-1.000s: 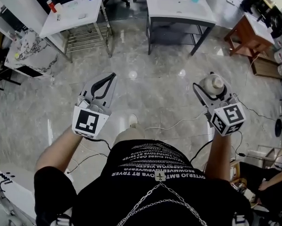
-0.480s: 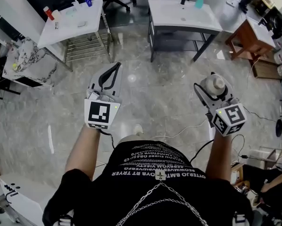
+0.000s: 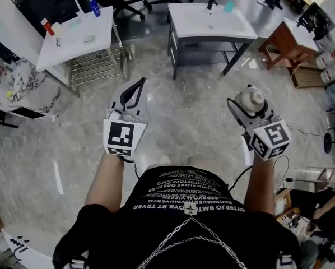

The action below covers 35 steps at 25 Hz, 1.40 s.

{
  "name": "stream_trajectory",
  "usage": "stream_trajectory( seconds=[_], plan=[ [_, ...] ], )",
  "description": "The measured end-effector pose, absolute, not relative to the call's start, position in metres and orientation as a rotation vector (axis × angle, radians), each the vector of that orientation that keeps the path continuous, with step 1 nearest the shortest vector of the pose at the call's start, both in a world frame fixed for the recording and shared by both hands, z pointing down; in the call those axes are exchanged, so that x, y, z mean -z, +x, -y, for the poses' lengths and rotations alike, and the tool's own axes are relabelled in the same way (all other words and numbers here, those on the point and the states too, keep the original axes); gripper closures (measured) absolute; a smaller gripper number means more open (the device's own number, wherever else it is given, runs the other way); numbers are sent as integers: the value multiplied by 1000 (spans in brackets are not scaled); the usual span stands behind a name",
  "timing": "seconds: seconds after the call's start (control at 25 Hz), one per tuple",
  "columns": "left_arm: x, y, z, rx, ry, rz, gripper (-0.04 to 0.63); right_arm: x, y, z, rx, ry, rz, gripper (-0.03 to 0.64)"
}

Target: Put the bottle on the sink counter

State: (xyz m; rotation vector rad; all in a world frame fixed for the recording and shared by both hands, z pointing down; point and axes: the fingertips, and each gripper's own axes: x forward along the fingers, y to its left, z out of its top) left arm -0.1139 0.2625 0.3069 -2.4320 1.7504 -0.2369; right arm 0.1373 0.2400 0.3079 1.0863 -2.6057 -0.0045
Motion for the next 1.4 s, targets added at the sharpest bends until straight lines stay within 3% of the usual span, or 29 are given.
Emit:
stream_trajectory(
  seconds=[0.92,1.4],
  plan=[
    [-315,-137,-133,239,-2398,-1871,589,-319,112,-100,9,961,2653,282],
    [-289,-86,-17,239,-2379,-1821,591,-304,138,11,34,872,2681,282]
  ],
)
